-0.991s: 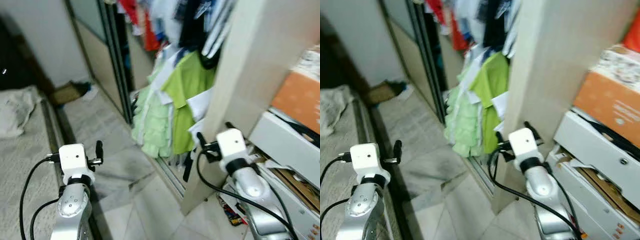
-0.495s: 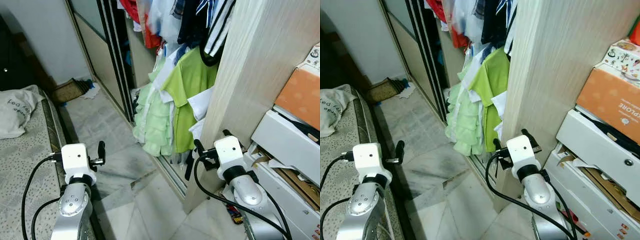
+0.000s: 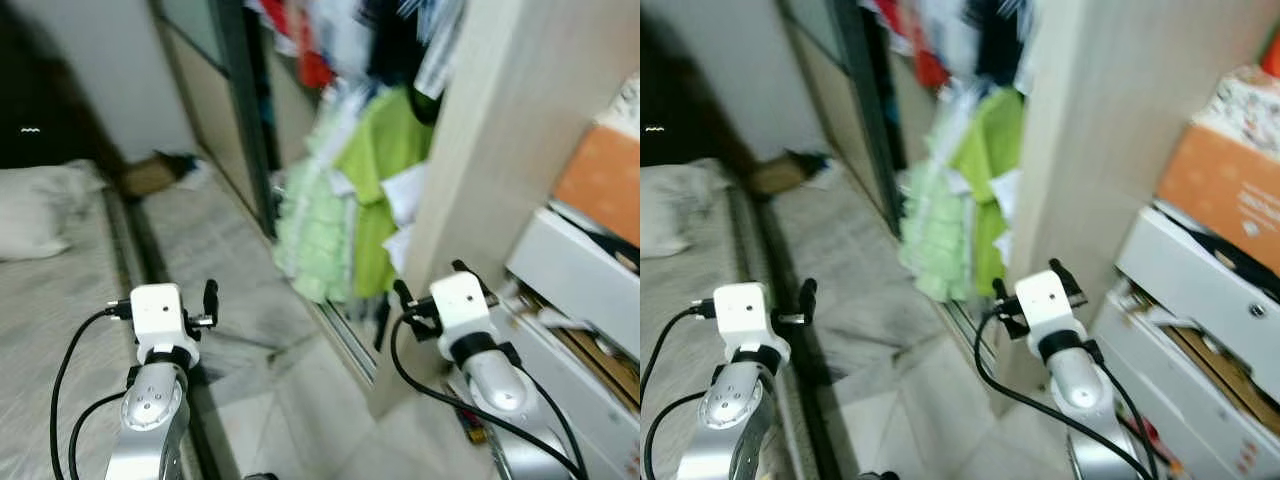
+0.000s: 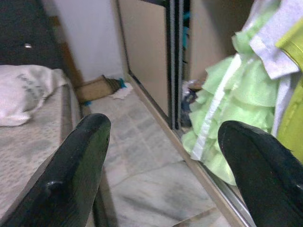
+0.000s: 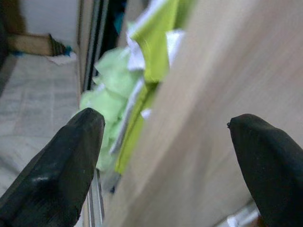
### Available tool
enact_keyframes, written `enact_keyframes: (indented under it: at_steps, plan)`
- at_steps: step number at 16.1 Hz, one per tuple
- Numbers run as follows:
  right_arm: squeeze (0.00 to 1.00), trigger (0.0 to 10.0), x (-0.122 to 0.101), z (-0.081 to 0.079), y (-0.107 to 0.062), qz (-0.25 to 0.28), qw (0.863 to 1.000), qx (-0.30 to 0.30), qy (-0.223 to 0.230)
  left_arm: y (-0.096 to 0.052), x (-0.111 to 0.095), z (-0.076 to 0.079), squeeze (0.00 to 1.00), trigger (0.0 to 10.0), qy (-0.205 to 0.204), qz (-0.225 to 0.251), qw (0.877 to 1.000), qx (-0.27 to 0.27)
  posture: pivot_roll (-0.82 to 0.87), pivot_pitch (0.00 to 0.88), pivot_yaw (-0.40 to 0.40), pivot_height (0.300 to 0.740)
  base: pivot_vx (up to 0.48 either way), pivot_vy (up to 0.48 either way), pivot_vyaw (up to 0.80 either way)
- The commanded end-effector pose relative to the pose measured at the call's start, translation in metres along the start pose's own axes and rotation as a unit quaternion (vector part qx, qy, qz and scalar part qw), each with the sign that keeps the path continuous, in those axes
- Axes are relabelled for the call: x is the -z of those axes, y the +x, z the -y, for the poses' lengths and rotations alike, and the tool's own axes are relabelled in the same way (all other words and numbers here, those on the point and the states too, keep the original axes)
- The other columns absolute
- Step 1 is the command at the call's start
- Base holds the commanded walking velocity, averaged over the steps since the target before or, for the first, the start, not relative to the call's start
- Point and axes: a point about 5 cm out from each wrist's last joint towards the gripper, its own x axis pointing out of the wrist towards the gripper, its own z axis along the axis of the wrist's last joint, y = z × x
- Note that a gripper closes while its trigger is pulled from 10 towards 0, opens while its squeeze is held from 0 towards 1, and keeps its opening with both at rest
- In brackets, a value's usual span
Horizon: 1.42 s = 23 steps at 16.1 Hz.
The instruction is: Clean up the room
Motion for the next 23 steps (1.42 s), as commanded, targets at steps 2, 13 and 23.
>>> enact_keyframes:
  at_steps: [2, 13, 23]
  plan:
    - [0.0, 10.0, -0.008, -0.004, 0.0, 0.014, 1.0, 0.0, 0.005, 0.001, 0.001, -0.003, 0.0, 10.0, 0.004, -0.006, 1.0, -0.002, -0.19, 0.059, 0.055, 0.74, 0.0, 0.0, 0.69]
    - [0.0, 10.0, -0.008, -0.005, -0.001, 0.007, 0.999, -0.017, 0.027, 0.002, 0.007, -0.016, 0.0, 10.0, 0.031, -0.025, 0.998, -0.04, -0.2, 0.064, 0.058, 0.74, 0.0, 0.0, 0.0]
    - [0.0, 10.0, 0.059, -0.045, 0.014, -0.255, 0.95, -0.14, 0.111, 0.016, 0.073, -0.008, 0.0, 10.0, 0.094, -0.288, 0.951, 0.061, -0.2, 0.018, 0.065, 0.74, 0.0, 0.0, 0.0]
